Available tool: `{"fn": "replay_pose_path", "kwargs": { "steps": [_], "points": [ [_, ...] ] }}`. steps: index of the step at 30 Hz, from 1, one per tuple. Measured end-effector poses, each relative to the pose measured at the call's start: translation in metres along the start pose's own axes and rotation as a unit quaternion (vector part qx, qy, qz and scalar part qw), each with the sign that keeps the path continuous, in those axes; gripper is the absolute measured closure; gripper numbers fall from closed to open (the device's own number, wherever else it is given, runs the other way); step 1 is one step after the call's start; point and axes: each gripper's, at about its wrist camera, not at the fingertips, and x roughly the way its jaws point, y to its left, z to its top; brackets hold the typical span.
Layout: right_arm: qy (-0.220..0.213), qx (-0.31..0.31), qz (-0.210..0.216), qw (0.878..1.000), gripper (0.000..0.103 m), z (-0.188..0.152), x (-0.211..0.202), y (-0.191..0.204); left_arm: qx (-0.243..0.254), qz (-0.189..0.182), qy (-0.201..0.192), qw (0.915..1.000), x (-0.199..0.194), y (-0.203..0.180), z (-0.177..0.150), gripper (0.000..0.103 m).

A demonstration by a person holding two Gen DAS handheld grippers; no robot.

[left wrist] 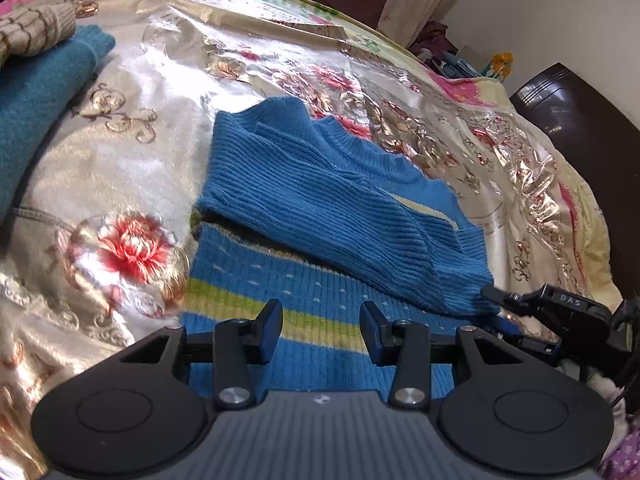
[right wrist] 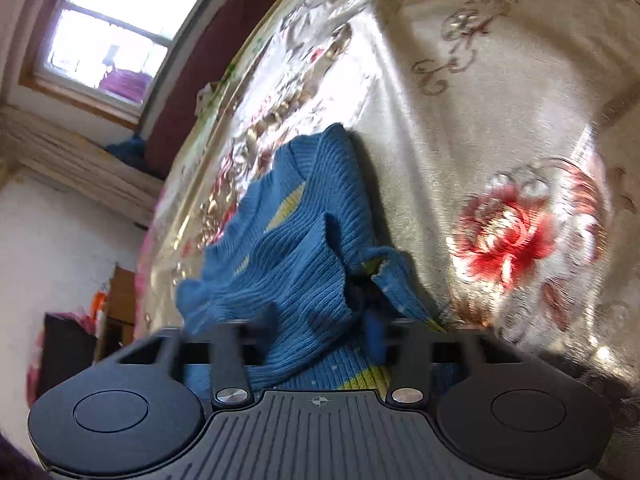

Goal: Fold small clothes
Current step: 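Fold the sleeve over the body with the left gripper while the right gripper holds the sweater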

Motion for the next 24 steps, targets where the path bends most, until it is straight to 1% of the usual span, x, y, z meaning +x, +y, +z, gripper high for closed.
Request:
{"fn": "replay_pose_path", "kwargs": {
  "steps": [3, 7, 9, 12, 14, 15, 16, 17, 19, 20, 21, 22, 24],
  "points": [
    [0.006, -0.027, 0.003, 1.0, 0.094, 0.004, 0.003, 0.017, 0.007, 0.001, -0.009, 0.9999, -0.001, 0.001, 0.006, 0.057],
    [-0.004, -0.073, 0.024, 0.997, 0.095, 0.019, 0.002, 0.051, 0.018, 0.002, -0.029, 0.9994, -0.003, -0.002, 0.023, 0.057],
    [-0.021, -0.096, 0.048, 0.994, 0.095, 0.03, -0.003, 0.074, 0.027, 0.001, -0.046, 0.9986, -0.008, -0.005, 0.032, 0.057],
    [-0.056, -0.128, 0.097, 0.985, 0.095, 0.042, -0.019, 0.104, 0.038, 0.001, -0.075, 0.9964, -0.011, -0.011, 0.045, 0.056],
    [-0.08, -0.145, 0.124, 0.978, 0.095, 0.045, -0.031, 0.111, 0.036, -0.001, -0.086, 0.9957, -0.006, -0.011, 0.05, 0.051],
    [-0.089, -0.148, 0.126, 0.977, 0.095, 0.044, -0.033, 0.109, 0.034, 0.0, -0.086, 0.9957, -0.001, -0.009, 0.05, 0.05],
    [-0.09, -0.145, 0.117, 0.978, 0.095, 0.043, -0.03, 0.101, 0.031, 0.005, -0.08, 0.9963, 0.008, -0.007, 0.051, 0.05],
    [-0.082, -0.139, 0.098, 0.982, 0.095, 0.043, -0.024, 0.092, 0.027, 0.012, -0.068, 0.9972, 0.017, -0.004, 0.05, 0.05],
    [-0.048, -0.124, 0.023, 0.991, 0.095, 0.037, 0.001, 0.061, 0.017, 0.026, -0.038, 0.9988, 0.034, 0.005, 0.044, 0.05],
    [-0.019, -0.106, -0.022, 0.994, 0.095, 0.032, 0.016, 0.043, 0.014, 0.031, -0.026, 0.9991, 0.039, 0.007, 0.041, 0.05],
    [-0.002, -0.093, -0.043, 0.995, 0.095, 0.029, 0.024, 0.03, 0.012, 0.036, -0.017, 0.9991, 0.042, 0.01, 0.037, 0.05],
    [0.006, -0.081, -0.054, 0.995, 0.095, 0.025, 0.028, 0.019, 0.011, 0.043, -0.011, 0.999, 0.043, 0.014, 0.033, 0.05],
    [0.002, -0.061, -0.042, 0.997, 0.095, 0.024, 0.028, 0.01, 0.007, 0.046, -0.011, 0.9989, 0.043, 0.02, 0.028, 0.05]
  ]
}}
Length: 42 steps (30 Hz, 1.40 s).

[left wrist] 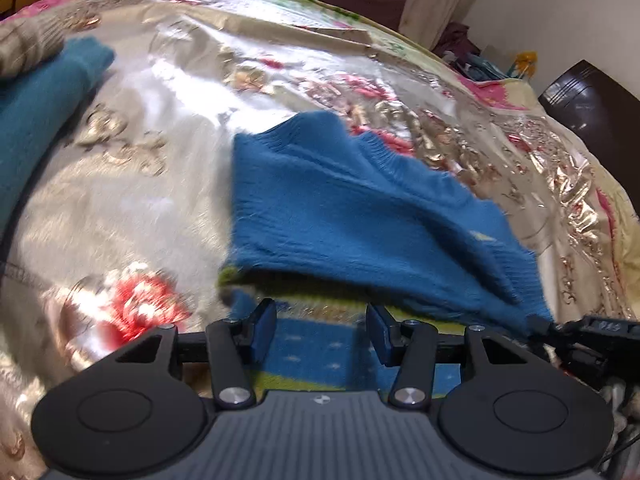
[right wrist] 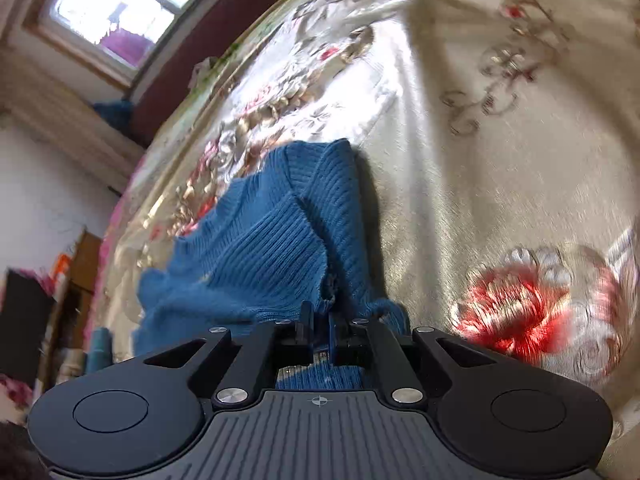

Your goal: Fold small clothes

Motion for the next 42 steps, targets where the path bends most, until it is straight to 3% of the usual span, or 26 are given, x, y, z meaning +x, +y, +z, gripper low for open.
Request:
{"fn": "replay_pose_path", "kwargs": {
  "steps": [5, 9, 12, 18, 23, 25, 27, 30, 33, 36, 40, 42],
  "points": [
    [-0.014, -0.019, -0.005, 1.0, 0.09, 0.01, -0.004, 0.013, -0.005, 0.003, -0.009, 0.9999, -0.006, 0.003, 0.003, 0.05],
    [-0.028, -0.032, -0.003, 0.999, 0.08, 0.017, -0.008, 0.024, 0.0, 0.003, -0.016, 0.9999, -0.01, 0.004, 0.003, 0.05],
    [-0.041, -0.039, -0.002, 0.998, 0.079, 0.02, -0.022, 0.023, 0.007, 0.006, -0.023, 0.9997, -0.012, 0.003, 0.002, 0.05],
    [-0.044, -0.097, -0.04, 0.994, 0.074, 0.037, -0.003, 0.039, 0.014, 0.009, -0.029, 0.9994, -0.012, 0.001, 0.004, 0.05],
    [-0.017, -0.137, -0.057, 0.989, 0.074, 0.038, 0.026, 0.047, 0.016, 0.015, -0.039, 0.999, -0.011, 0.003, 0.007, 0.05],
    [-0.011, -0.167, -0.065, 0.984, 0.079, 0.034, 0.031, 0.053, 0.018, 0.016, -0.043, 0.9988, -0.01, 0.003, 0.01, 0.05],
    [-0.014, -0.183, -0.077, 0.98, 0.095, 0.034, 0.031, 0.057, 0.019, 0.018, -0.045, 0.9987, -0.007, 0.004, 0.012, 0.05],
    [-0.038, -0.172, -0.083, 0.981, 0.1, 0.041, 0.025, 0.055, 0.015, 0.028, -0.044, 0.9985, -0.002, 0.007, 0.013, 0.05],
    [-0.042, -0.151, -0.097, 0.983, 0.1, 0.047, 0.029, 0.047, 0.002, 0.032, -0.04, 0.9987, -0.001, 0.013, 0.01, 0.05],
    [-0.032, -0.169, -0.119, 0.978, 0.1, 0.041, 0.04, 0.046, 0.009, 0.037, -0.036, 0.9986, -0.001, 0.012, 0.006, 0.05],
    [-0.038, -0.153, -0.114, 0.981, 0.099, 0.043, 0.034, 0.046, 0.009, 0.034, -0.037, 0.9987, -0.007, 0.01, 0.005, 0.05],
    [-0.045, -0.156, -0.119, 0.98, 0.094, 0.045, 0.027, 0.048, 0.006, 0.033, -0.041, 0.9986, -0.012, 0.011, 0.004, 0.05]
  ]
}}
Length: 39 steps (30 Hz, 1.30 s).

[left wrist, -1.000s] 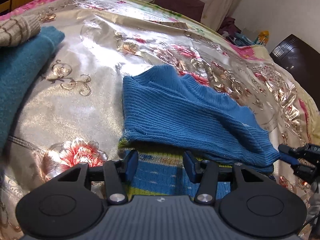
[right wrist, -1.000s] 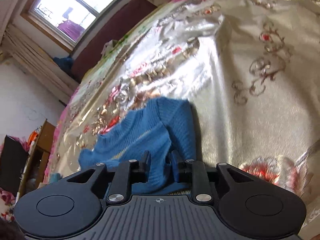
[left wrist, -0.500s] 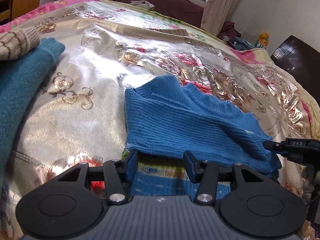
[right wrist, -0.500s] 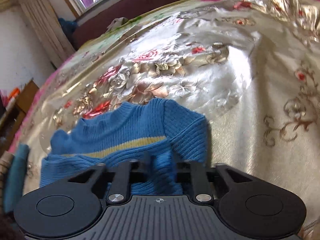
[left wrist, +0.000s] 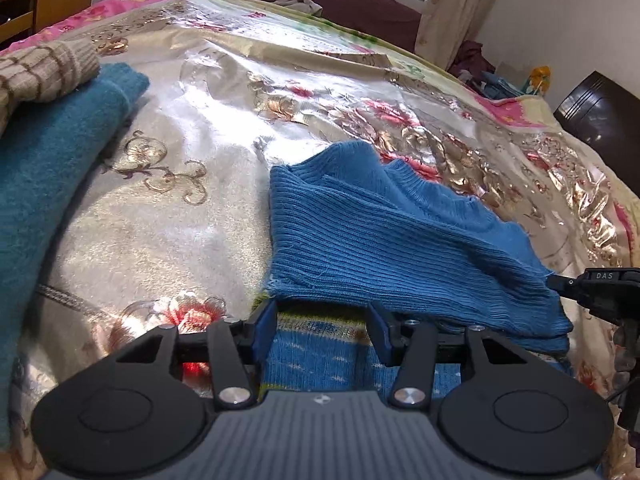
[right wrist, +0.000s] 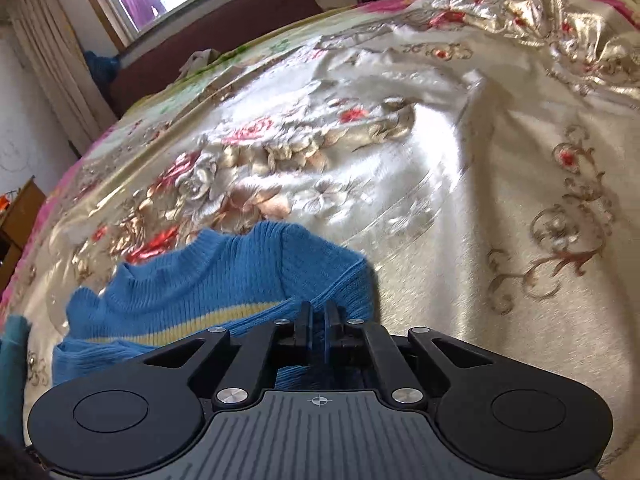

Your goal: Fold small clothes

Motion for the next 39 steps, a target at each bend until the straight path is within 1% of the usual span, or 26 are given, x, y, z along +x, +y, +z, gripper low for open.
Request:
{"fn": "replay_pose_path", "kwargs": {
  "steps": [2, 7, 9, 10, 12, 14, 16, 18, 21, 24, 26, 29, 33, 36, 39],
  "points": [
    [-0.004, 0.001, 0.003, 1.0, 0.091, 0.001, -0.007, -0.002, -0.008, 0.0, -0.002, 1.0, -0.004, 0.004, -0.001, 0.05],
    [-0.012, 0.01, 0.01, 1.0, 0.091, -0.005, -0.023, -0.007, -0.015, -0.004, -0.007, 0.9999, -0.011, 0.006, -0.003, 0.05],
    [-0.009, -0.002, 0.016, 1.0, 0.091, -0.011, -0.027, -0.004, -0.012, -0.003, -0.005, 0.9999, -0.011, 0.005, -0.004, 0.05],
    [-0.001, -0.012, 0.012, 1.0, 0.09, -0.014, -0.025, -0.002, -0.01, 0.0, 0.0, 1.0, -0.009, 0.005, -0.005, 0.05],
    [0.02, -0.029, -0.011, 0.999, 0.09, -0.02, -0.016, 0.001, -0.01, 0.011, 0.019, 0.9997, -0.004, 0.006, -0.008, 0.05],
    [0.028, -0.025, -0.018, 0.999, 0.09, -0.022, -0.01, -0.002, -0.012, 0.013, 0.026, 0.9995, -0.005, 0.007, -0.011, 0.05],
    [0.025, -0.01, -0.011, 1.0, 0.089, -0.02, -0.016, -0.004, -0.008, 0.011, 0.025, 0.9996, -0.014, 0.007, -0.013, 0.05],
    [0.023, -0.015, -0.003, 1.0, 0.089, -0.02, -0.027, -0.005, 0.0, 0.012, 0.026, 0.9996, -0.025, 0.007, -0.017, 0.05],
    [0.028, -0.022, 0.019, 0.999, 0.088, -0.031, -0.053, -0.007, 0.004, 0.006, 0.04, 0.9992, -0.041, 0.012, -0.024, 0.05],
    [0.066, -0.011, 0.054, 0.996, 0.087, -0.052, -0.08, -0.015, 0.0, -0.004, 0.068, 0.9977, -0.058, 0.018, -0.034, 0.05],
    [0.094, -0.014, 0.068, 0.993, 0.085, -0.069, -0.1, -0.019, 0.001, -0.012, 0.087, 0.9961, -0.07, 0.021, -0.043, 0.05],
    [0.118, -0.043, 0.06, 0.99, 0.08, -0.089, -0.126, -0.023, 0.011, -0.01, 0.105, 0.9943, -0.082, 0.022, -0.053, 0.05],
    [0.161, -0.044, 0.046, 0.985, 0.079, -0.111, -0.154, -0.034, 0.011, -0.015, 0.13, 0.9913, -0.092, 0.022, -0.067, 0.05],
    [0.186, -0.055, 0.039, 0.98, 0.078, -0.122, -0.165, -0.036, 0.012, -0.02, 0.153, 0.988, -0.096, 0.022, -0.079, 0.049],
    [0.205, -0.057, 0.043, 0.976, 0.072, -0.13, -0.167, -0.037, 0.015, -0.021, 0.164, 0.9861, -0.101, 0.022, -0.087, 0.05]
  ]
}}
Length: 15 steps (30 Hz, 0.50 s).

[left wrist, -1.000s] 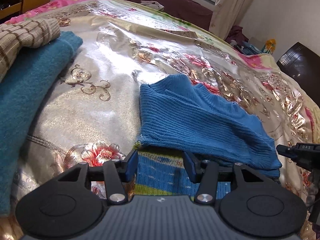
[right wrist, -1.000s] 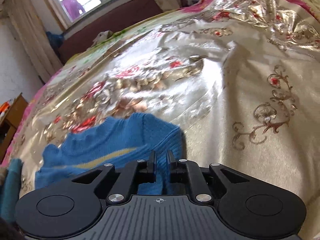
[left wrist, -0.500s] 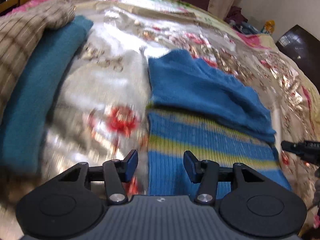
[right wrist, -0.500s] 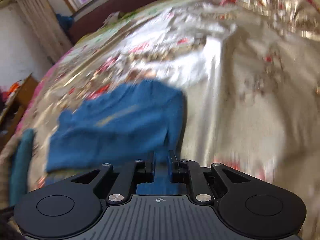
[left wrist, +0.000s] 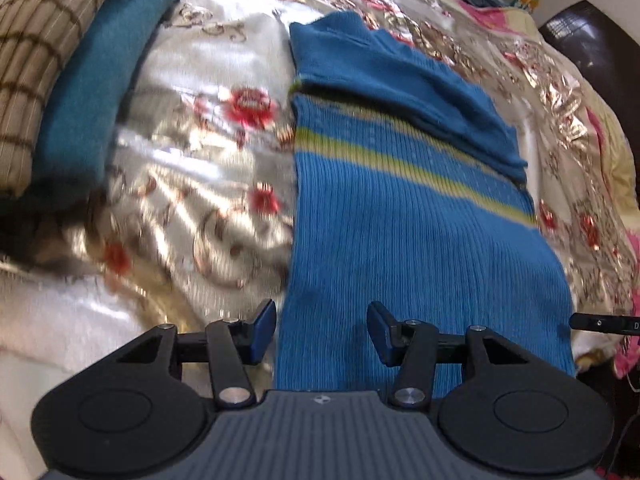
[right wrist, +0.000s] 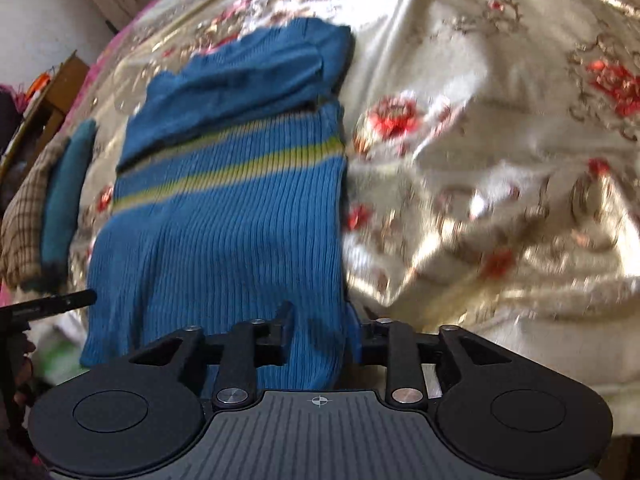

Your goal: Fold small clothes

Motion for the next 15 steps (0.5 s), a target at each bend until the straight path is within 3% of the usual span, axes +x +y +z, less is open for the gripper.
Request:
{"fn": "replay_pose_path", "kwargs": {
  "steps": [15],
  "points": [
    [0.057, 0.029, 0.03, 0.998, 0.07, -0.013, 0.028, -0.002, 0.002, -0.001, 0.033, 0.9994, 0.005, -0.001, -0.009, 0.051]
  ]
}}
